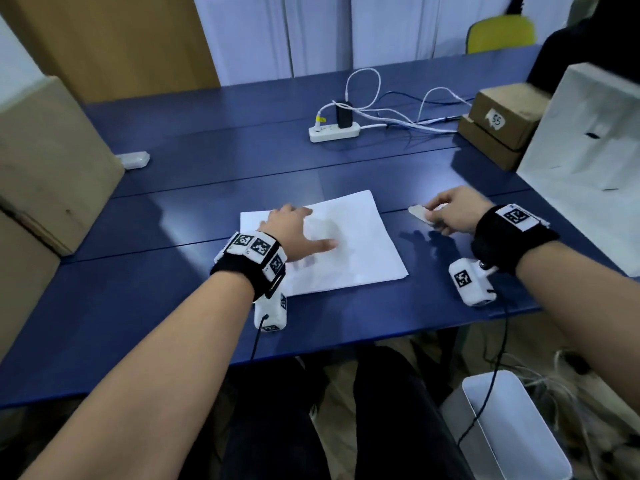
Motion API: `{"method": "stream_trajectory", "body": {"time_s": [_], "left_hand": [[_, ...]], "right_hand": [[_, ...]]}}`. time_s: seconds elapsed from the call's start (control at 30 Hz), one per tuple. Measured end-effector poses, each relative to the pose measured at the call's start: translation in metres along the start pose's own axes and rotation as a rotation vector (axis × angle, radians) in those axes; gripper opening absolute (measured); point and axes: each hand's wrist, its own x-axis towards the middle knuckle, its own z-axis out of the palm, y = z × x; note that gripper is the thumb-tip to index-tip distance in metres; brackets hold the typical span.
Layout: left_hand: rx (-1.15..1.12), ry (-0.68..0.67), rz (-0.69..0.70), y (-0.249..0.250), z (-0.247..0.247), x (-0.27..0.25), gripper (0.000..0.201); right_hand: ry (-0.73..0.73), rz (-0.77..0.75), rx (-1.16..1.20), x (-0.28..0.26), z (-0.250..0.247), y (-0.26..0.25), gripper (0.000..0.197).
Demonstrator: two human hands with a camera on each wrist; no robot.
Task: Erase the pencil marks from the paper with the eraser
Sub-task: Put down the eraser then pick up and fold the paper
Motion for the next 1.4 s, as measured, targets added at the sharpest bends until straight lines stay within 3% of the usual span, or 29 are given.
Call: {"method": "stream_trajectory", "body": {"time_s": [0.13,0.23,0.33,0.47,0.57,0.67,0.83,1.0,1.07,1.17,1.27,1.4], "left_hand": [[-0.121,0.167,-0.137,-0.038,-0.015,-0.007,0.065],[-0.211,0.232,-0.332,-0.061,-0.022,-0.015,0.038],[-0.195,0.160,-0.515,-0.076,-0.028,-0.022,0.016],[-0.122,0.005,-0.575,-0.085,-0.027,-0.016,0.026],[-0.245,0.016,-0.588,-0.075,-0.028,-0.013,0.026],[-0.283,0.000,-0.573,-0.063,-0.032,-0.011,0.037],[-0.208,-0.038,-0.540,-0.054,-0.033,-0.010,0.042],[-0.106,-0.007,-0.514,-0.051,-0.029,-0.016,0.038],[-0.083,0.000,-0.516,-0.050,-0.026,-0.018,0.041],[-0.060,0.021,-0.501,-0.051,-0.021,-0.019,0.043],[-0.064,0.048,-0.486,-0.054,-0.016,-0.021,0.043],[-0.152,0.069,-0.483,-0.058,-0.010,-0.038,0.052]], "right_hand": [[0.027,0.126,0.081,-0.001,-0.003,0.002,0.009],[0.058,0.149,-0.098,-0.007,-0.009,-0.002,0.009],[0.193,0.042,-0.361,-0.012,-0.012,-0.010,0.021],[0.059,-0.083,-0.341,-0.027,0.013,-0.038,0.021],[-0.055,-0.050,-0.372,-0.026,0.039,-0.058,0.031],[-0.071,-0.008,-0.482,-0.022,0.061,-0.073,0.024],[-0.109,-0.007,-0.594,-0.012,0.085,-0.087,0.039],[-0.177,0.012,-0.601,-0.007,0.085,-0.089,0.031],[-0.195,0.045,-0.545,-0.003,0.082,-0.086,0.025],[-0.197,0.075,-0.333,0.004,0.077,-0.078,0.034],[-0.191,0.026,-0.201,0.000,0.074,-0.067,0.042],[-0.166,-0.011,-0.096,-0.021,0.068,-0.036,0.036]]}}
